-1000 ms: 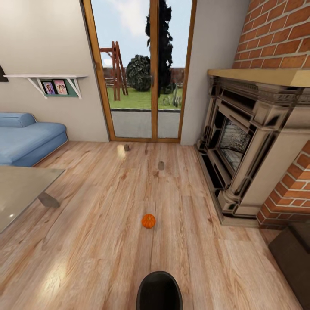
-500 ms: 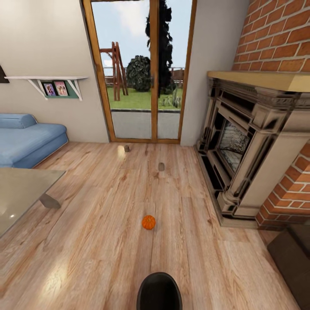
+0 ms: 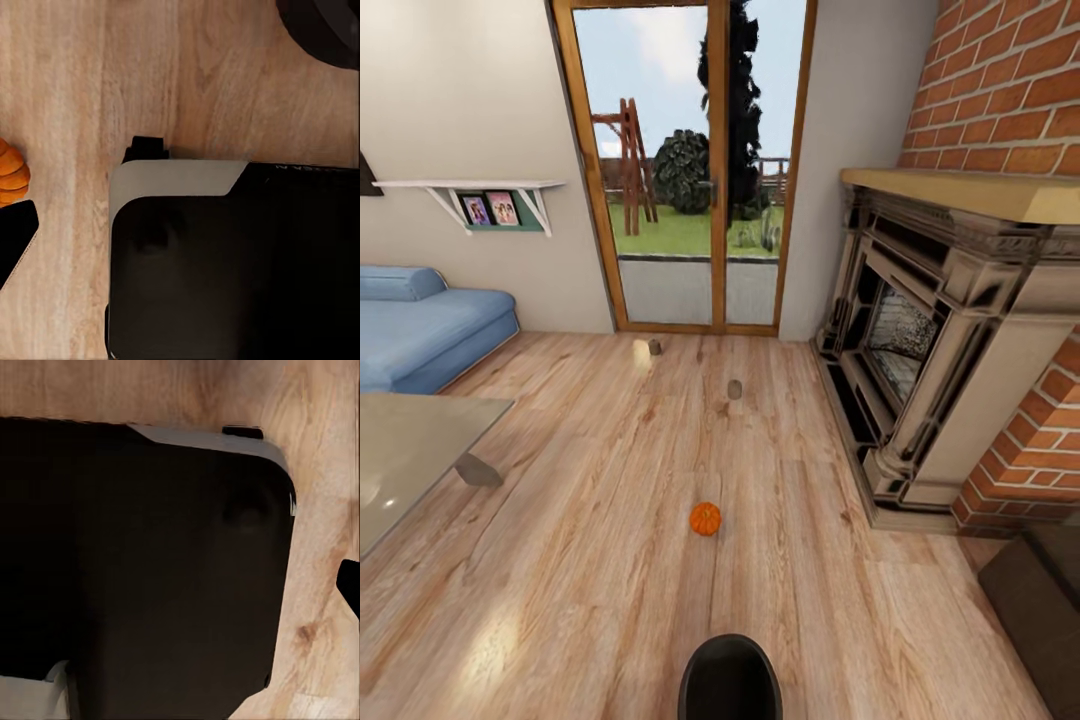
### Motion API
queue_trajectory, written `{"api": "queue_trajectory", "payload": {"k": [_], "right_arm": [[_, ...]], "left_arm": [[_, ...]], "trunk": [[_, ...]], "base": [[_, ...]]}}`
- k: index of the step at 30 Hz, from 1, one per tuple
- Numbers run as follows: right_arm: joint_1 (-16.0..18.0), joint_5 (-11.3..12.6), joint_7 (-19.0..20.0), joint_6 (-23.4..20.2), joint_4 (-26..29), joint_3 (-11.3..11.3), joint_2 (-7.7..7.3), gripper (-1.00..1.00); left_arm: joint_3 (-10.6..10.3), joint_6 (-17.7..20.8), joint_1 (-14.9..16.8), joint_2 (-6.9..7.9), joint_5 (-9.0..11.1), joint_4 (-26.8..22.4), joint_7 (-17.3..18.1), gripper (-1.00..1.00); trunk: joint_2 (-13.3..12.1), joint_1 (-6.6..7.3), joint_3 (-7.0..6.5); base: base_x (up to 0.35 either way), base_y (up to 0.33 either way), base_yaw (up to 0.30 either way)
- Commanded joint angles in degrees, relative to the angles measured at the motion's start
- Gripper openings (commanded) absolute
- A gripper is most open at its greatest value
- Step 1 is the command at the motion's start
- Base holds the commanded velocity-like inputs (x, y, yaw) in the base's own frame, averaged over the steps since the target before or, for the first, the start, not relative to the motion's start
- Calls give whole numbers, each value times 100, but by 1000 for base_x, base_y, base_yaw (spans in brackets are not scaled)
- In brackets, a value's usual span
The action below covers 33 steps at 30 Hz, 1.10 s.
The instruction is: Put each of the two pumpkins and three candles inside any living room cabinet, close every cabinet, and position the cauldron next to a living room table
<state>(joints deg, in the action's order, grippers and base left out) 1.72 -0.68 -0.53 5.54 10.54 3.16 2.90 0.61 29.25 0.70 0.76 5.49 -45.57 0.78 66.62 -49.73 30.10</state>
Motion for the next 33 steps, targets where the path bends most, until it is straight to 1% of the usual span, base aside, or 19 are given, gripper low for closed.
{"api": "queue_trajectory", "payload": {"k": [1,3,5,6,7,8,9,11,13,14,16,18,21,22,27,31,33], "right_arm": [[5,-4,-7,-423,457,27,-1,100],[10,0,-13,-1514,1504,27,0,100],[12,4,-20,-2588,2628,27,2,100],[14,11,-22,-3028,3133,27,4,100],[19,45,-23,-3377,3564,27,8,100],[21,74,-24,-3514,3751,28,15,100],[24,159,-25,-3711,4066,31,37,100],[62,379,-29,-3927,4418,32,106,100],[164,555,-29,-4008,4538,30,162,100],[198,605,-28,-4013,4544,27,177,100],[234,661,-27,-3972,4484,25,194,100],[246,681,-26,-3888,4414,26,202,100],[256,695,-28,-3545,4216,26,206,100],[257,697,-30,-3429,4152,26,206,100],[259,699,-28,-3150,3973,27,205,100],[259,694,-34,-2997,3938,29,203,100],[259,699,-34,-2980,3937,28,203,100]], "left_arm": [[3,315,0,-13,50,-258,3,100],[-9,766,7,-48,44,-718,4,100],[-14,1002,24,-99,49,-1180,2,100],[-15,1066,43,-134,62,-1337,2,100],[-16,1107,97,-170,70,-1417,-3,100],[-16,1121,151,-188,72,-1424,-6,100],[-16,1142,298,-219,76,-1363,-5,100],[-15,1150,705,-254,82,-909,4,100],[-11,1137,1192,-262,153,-262,8,100],[-10,1125,1382,-261,247,12,8,100],[-12,1058,1586,-261,482,373,9,100],[-16,937,1654,-265,608,507,-11,100],[-39,756,1705,-272,708,603,-52,100],[-42,725,1711,-274,717,622,-58,100],[-49,591,1721,-278,741,686,-28,100],[-62,164,1722,-269,737,1029,-4,100],[-61,62,1722,-269,736,1146,6,100]], "trunk": [[-38,23,-12],[-119,67,-48],[-199,111,-84],[-239,133,-102],[-279,154,-120],[-319,176,-138],[-359,198,-156],[-439,242,-192],[-520,286,-228],[-560,308,-246],[-640,352,-281],[-720,396,-317],[-841,462,-371],[-881,484,-389],[-1081,594,-479],[-1242,682,-551],[-1322,726,-587]], "base": [[0,0,0],[0,0,0],[0,0,0],[0,0,0],[0,0,0],[0,0,0],[0,0,0],[0,0,0],[0,0,0],[0,0,0],[0,0,0],[0,0,0],[0,0,0],[0,0,0],[0,0,0],[0,0,0],[0,0,0]]}}
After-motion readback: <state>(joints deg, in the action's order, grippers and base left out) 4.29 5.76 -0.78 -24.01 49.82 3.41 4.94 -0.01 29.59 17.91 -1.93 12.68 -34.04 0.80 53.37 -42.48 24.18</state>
